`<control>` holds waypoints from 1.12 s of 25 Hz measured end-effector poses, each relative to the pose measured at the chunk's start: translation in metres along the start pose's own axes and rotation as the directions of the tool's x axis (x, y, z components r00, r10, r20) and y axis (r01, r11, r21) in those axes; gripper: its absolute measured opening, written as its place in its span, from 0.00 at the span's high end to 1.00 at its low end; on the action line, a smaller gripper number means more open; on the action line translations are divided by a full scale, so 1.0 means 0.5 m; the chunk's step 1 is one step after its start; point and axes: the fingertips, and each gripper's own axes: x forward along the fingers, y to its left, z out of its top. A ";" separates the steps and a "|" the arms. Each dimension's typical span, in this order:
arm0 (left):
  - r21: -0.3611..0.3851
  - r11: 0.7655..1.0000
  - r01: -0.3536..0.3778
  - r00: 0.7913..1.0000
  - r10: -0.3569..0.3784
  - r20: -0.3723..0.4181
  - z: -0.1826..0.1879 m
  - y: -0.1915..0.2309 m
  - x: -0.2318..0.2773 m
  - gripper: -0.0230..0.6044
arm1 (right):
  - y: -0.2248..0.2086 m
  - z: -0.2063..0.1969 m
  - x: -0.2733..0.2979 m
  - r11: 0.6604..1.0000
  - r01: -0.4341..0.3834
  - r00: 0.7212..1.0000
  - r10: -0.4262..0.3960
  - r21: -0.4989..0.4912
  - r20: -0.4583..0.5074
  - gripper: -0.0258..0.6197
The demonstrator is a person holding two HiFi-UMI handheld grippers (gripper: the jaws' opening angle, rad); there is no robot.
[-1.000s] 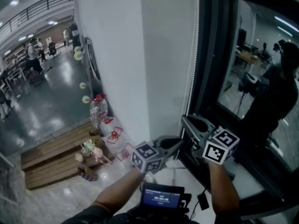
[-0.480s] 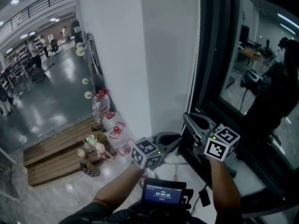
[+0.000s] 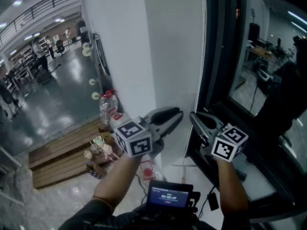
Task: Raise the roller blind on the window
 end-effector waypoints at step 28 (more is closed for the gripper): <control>0.102 0.991 0.086 0.996 -0.087 0.010 0.134 -0.027 0.122 0.85 | 0.032 0.000 0.014 0.999 -0.012 1.000 0.012 -0.030 -0.016 0.94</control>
